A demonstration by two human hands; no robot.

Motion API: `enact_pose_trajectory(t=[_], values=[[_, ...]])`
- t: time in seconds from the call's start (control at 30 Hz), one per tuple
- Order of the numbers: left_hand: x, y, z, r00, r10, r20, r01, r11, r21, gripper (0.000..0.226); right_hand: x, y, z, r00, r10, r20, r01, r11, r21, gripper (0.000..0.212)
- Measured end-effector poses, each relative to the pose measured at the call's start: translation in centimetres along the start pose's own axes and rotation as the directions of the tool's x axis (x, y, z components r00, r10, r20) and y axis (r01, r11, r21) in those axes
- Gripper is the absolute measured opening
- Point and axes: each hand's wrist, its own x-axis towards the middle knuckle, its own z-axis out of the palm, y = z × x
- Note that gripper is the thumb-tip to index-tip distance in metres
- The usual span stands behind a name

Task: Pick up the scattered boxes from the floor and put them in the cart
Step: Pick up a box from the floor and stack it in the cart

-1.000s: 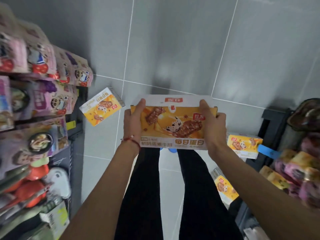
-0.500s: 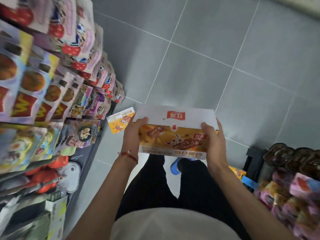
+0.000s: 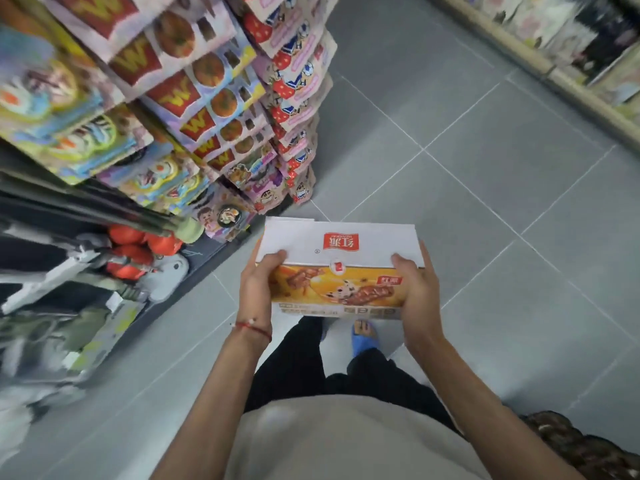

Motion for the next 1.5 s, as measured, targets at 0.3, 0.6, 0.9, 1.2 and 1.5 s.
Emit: enact_pose_trajectory(t=[0.3, 0.6, 0.9, 1.2, 1.5], values=[[-8.2, -4.1, -7.2, 0.96, 0.029, -0.278, -0.079, 0.983, -0.169, 0.038, -5.4, 1.2, 2.6, 0.949, -0.01, 0.316, 0.076, 0.978, -0.197, 0.042], [-15.4, -9.1, -19.7, 0.869, -0.005, -0.495, -0.195, 0.916, -0.351, 0.034, -13.7, 6.9, 11.5, 0.854, 0.069, 0.515, 0.098, 0.952, -0.291, 0.044], [-24.4, -15.5, -36.1, 0.747, -0.053, -0.663, -0.317, 0.848, -0.425, 0.021, -26.7, 18.2, 21.8, 0.764, 0.174, 0.621, 0.125, 0.905, -0.408, 0.045], [-30.8, -21.6, -49.7, 0.559, -0.204, -0.804, -0.418, 0.768, -0.485, 0.03, -37.9, 27.6, 31.8, 0.598, 0.285, 0.749, 0.272, 0.806, -0.525, 0.044], [-33.1, -24.0, -63.4, 0.366, -0.371, -0.854, -0.524, 0.676, -0.518, 0.036, -46.9, 36.2, 45.3, 0.396, 0.434, 0.809, 0.361, 0.737, -0.572, 0.042]])
